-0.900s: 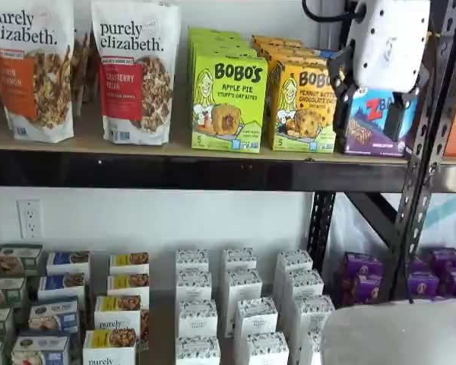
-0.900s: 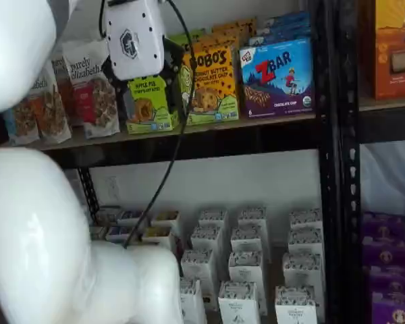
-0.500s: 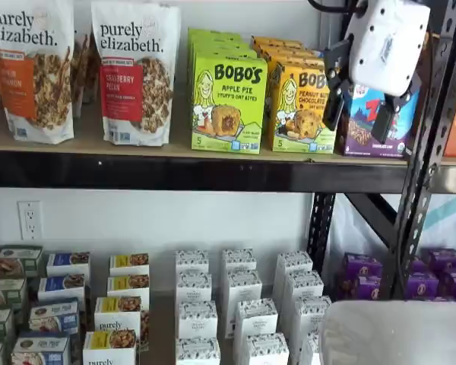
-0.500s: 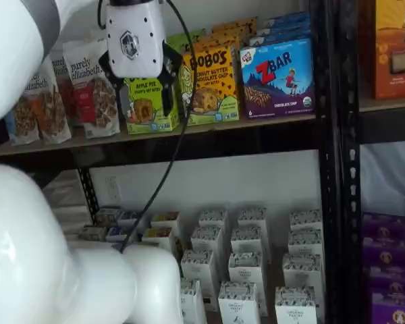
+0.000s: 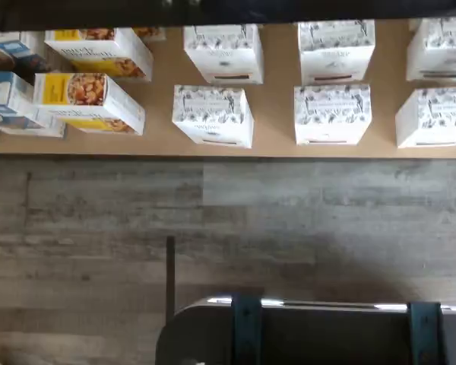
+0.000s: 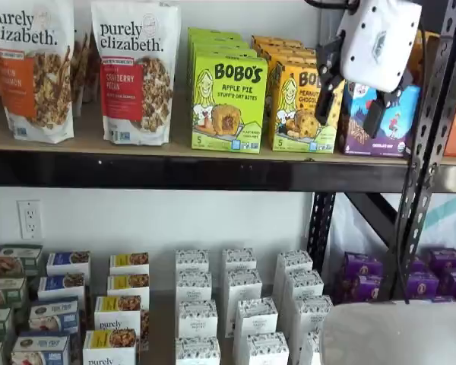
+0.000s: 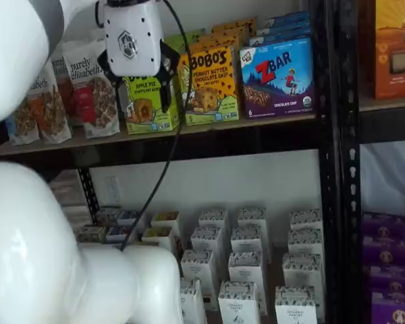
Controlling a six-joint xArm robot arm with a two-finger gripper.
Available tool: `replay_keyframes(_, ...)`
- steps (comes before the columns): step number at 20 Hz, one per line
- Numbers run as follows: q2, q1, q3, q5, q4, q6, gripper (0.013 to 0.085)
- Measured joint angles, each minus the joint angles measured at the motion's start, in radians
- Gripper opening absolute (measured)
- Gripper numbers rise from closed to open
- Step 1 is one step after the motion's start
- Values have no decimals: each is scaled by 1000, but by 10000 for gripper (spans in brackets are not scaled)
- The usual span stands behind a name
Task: Pick the green box on the top shelf, the fourth from the left
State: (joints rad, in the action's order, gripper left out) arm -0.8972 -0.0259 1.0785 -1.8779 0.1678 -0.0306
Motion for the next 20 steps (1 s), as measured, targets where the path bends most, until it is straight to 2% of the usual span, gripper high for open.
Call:
replay_keyframes(7, 42, 121, 9, 62, -37, -102, 850)
replay_keyframes(10, 62, 144, 12, 84, -33, -124, 850)
replay_keyframes(16, 66, 186, -5, 180, -23, -155, 850)
replay_keyframes(18, 79, 209, 2, 199, -32, -173, 850)
replay_keyframes(20, 94, 241, 9, 216, -63, -199, 850)
